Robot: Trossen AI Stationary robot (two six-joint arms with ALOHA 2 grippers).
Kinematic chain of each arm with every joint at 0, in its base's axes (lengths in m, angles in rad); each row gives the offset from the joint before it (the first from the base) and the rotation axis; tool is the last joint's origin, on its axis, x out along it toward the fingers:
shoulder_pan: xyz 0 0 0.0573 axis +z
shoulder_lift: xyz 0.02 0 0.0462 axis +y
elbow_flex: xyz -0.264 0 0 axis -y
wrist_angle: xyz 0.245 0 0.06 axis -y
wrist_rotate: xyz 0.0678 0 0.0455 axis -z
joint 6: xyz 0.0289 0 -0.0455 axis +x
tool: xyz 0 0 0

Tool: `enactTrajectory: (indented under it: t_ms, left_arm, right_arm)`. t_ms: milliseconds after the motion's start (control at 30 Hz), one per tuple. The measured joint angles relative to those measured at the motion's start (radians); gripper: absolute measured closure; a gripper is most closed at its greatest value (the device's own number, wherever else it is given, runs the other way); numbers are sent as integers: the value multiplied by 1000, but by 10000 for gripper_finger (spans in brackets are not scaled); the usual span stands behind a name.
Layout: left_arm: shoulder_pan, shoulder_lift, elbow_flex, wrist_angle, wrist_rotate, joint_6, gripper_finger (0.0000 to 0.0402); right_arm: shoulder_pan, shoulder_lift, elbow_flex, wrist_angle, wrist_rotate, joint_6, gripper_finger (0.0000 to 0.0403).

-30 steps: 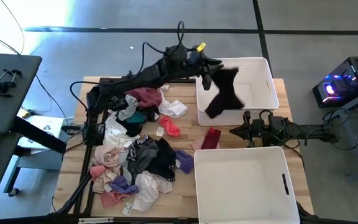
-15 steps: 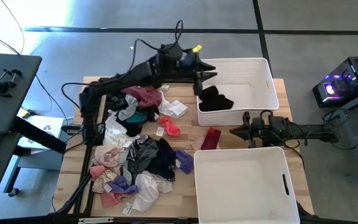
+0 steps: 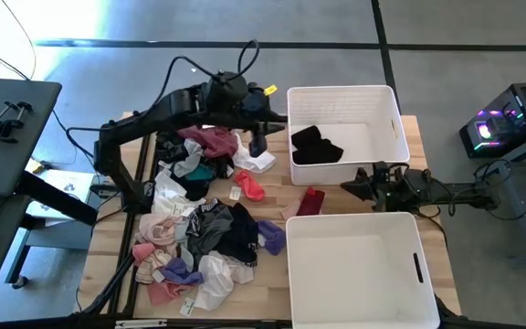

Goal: Sort clothes
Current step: Put the pink sock into the bottom bin

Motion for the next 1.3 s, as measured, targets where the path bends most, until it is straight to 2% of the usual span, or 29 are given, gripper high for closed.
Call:
enactTrajectory:
  t_ms: [100, 233, 433, 533, 667, 900, 1000, 1200, 1300]
  left_arm:
    - [0, -2, 0, -53, -2, -7, 298]
    - [-3, 2, -1, -87, -2, -21, 318]
    - [-16, -5, -3, -144, -2, -39, 349]
    - [-28, -24, -66, -128, -1, -37, 362]
    - [-50, -79, -234, -13, 2, -68, 377]
    - [-99, -255, -672, 366, 4, -210, 393]
    - [-125, -308, -829, 466, 4, -263, 394]
    - [-188, -295, -1056, 591, 24, -234, 394]
    - [-208, -245, -1147, 715, 71, -176, 386]
  right_arm:
    - [0, -1, 15, 66, -12, -36, 402]
    - [0, 0, 96, 68, -11, -124, 402]
    - [-1, 51, 285, 44, -2, -301, 402]
    - [-1, 130, 407, -24, -2, -364, 402]
    - [-1, 292, 564, -107, -3, -385, 402]
    - [-1, 617, 797, -158, -41, -336, 402]
    - [-1, 744, 899, -158, -69, -347, 402]
    - [-1, 965, 1143, -197, -69, -430, 402]
    - [-1, 1056, 1266, -300, -53, -449, 402]
